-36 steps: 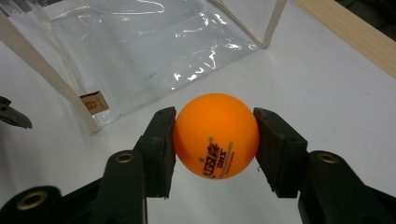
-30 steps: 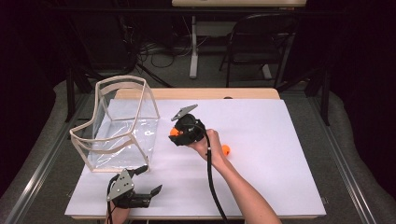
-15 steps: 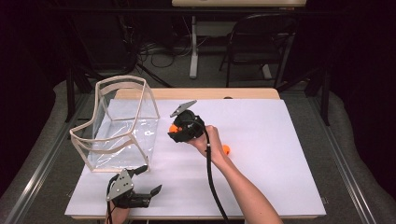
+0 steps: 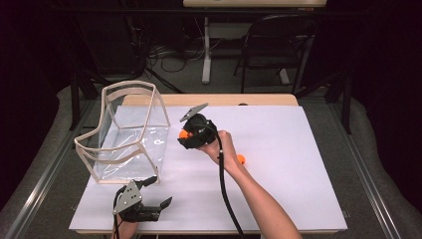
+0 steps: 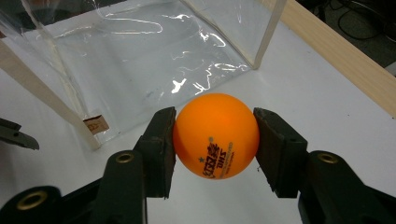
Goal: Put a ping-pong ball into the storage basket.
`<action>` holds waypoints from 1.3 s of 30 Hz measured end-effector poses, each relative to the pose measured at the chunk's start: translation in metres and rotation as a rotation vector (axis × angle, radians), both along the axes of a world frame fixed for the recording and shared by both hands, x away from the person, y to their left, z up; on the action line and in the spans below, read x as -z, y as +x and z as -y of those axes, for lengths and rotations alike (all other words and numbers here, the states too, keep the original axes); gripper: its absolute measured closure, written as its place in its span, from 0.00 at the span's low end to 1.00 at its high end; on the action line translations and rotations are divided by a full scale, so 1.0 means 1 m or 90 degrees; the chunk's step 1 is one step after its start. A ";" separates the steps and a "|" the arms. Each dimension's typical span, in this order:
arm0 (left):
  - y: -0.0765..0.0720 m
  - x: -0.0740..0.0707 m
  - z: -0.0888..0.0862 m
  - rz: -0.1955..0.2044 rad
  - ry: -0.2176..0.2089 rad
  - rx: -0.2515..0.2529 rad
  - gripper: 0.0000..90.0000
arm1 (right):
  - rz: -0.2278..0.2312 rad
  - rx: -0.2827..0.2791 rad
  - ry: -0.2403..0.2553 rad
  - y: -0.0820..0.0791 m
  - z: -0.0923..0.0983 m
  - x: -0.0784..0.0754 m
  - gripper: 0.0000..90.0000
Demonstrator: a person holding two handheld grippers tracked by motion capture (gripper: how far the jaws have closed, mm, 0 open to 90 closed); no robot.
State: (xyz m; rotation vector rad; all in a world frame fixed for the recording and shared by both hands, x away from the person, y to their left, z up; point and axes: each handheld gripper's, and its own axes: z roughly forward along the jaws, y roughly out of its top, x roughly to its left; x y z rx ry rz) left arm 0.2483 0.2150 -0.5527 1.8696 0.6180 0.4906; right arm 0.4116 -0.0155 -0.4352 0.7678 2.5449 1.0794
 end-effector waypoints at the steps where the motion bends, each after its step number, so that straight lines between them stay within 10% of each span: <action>1: 0.000 0.000 0.000 0.000 0.000 0.000 0.17 | 0.001 0.000 0.000 0.000 0.000 -0.001 0.57; 39: 0.000 -0.001 0.000 0.001 -0.001 -0.003 0.17 | 0.016 -0.019 0.001 0.003 -0.016 -0.028 0.57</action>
